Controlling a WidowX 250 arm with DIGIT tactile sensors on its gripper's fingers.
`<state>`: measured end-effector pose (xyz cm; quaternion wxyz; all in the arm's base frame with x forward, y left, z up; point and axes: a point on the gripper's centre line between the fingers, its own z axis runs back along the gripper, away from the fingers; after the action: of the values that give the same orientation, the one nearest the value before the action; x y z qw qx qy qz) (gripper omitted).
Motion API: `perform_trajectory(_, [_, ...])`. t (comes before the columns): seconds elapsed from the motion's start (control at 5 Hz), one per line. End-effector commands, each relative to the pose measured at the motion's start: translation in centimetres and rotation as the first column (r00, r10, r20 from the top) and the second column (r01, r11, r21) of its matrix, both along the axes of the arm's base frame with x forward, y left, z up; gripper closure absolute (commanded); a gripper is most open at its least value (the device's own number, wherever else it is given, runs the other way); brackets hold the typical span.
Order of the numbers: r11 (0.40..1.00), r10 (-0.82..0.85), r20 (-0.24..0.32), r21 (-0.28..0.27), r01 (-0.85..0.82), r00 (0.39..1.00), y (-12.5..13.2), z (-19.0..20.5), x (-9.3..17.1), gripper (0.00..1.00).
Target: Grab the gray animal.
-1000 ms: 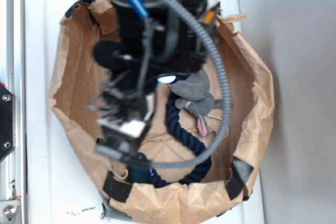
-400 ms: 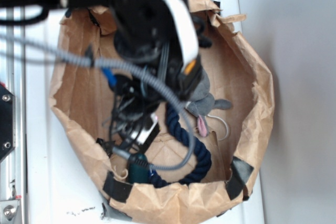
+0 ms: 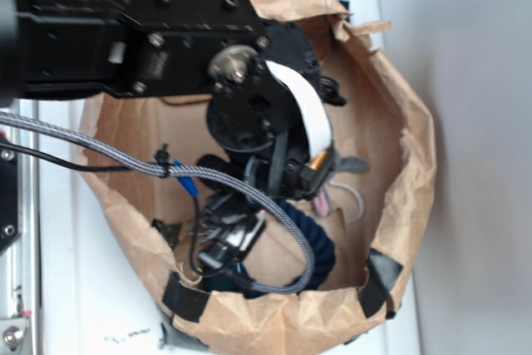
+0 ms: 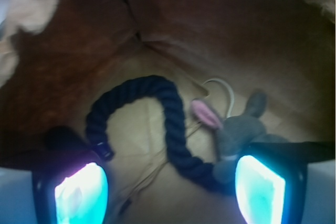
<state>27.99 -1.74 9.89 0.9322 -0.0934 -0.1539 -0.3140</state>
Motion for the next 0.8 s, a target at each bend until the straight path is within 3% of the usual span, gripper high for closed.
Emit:
perform_trajectory(0.0, [0.995,-0.021,0.120,0.099,0.009,0.993,-0.5,-0.3,2.1,0.00])
perform_trajectory(0.2, [0.994,-0.041,0.127,0.104,0.028,0.991,0.0,0.0,1.6,0.00])
perform_trajectory(0.4, [0.968,-0.104,0.096,0.238,0.078,0.990,1.1,-0.8,0.7,0.00])
perform_trajectory(0.6, [0.944,-0.097,0.046,0.319,0.077,0.994,2.4,-0.9,0.1,0.00])
